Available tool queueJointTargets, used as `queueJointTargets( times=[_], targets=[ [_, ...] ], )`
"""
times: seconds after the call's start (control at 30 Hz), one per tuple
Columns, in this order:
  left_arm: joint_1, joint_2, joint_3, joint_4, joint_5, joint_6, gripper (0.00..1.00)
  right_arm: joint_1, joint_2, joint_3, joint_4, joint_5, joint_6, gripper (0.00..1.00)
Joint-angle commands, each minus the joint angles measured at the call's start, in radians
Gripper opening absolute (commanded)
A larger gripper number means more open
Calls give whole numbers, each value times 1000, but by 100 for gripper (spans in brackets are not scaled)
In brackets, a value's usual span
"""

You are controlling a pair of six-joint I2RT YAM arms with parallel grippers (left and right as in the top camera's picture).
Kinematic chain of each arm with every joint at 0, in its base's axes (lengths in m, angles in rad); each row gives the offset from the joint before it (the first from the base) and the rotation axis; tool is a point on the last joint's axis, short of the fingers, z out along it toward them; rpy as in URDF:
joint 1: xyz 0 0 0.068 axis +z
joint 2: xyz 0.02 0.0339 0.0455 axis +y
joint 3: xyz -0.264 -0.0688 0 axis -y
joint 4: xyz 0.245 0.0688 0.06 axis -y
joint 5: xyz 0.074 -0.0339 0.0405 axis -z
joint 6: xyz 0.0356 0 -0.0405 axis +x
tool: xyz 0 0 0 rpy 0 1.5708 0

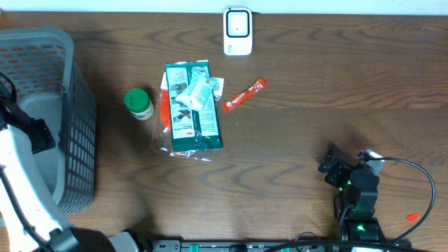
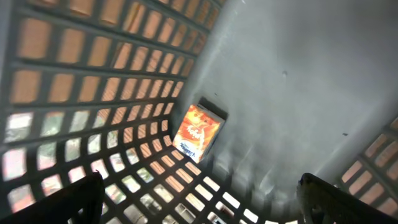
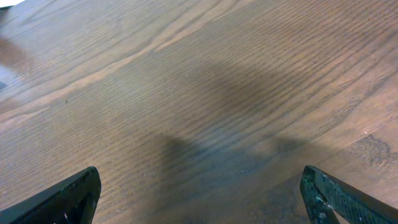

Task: Scan the item barcode
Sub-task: 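Lower the open left gripper into the basket toward the orange packet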

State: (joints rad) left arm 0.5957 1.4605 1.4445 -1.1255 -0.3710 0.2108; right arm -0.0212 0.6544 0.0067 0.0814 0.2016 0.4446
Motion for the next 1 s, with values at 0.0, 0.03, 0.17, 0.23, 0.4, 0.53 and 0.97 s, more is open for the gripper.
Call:
queueJointTargets(
  times=[0.0,0.03,0.17,0.23,0.4,0.53,0.97],
  targets=[
    [5,63,-8,-3,5,35,98,2,0,-1,4,3,11,99],
    [5,85,-8,-7,5,45,98,2,0,-1,3,3,10,99],
    [5,154,-8,-29,-23,73,98,2,0,-1,-6,3,10,99],
    [5,180,-8,-39,-69,73,98,2,0,-1,-12,5,10,99],
    [6,196,-13,-56,-142,73,98,2,0,-1,-18,11,10,99],
    [10,195,-14,-63,-138,65,98,2,0,-1,-18,11,10,99],
    [23,21,-132,-26,-135,66,98,2,0,-1,-16,11,-27,99]
  ],
)
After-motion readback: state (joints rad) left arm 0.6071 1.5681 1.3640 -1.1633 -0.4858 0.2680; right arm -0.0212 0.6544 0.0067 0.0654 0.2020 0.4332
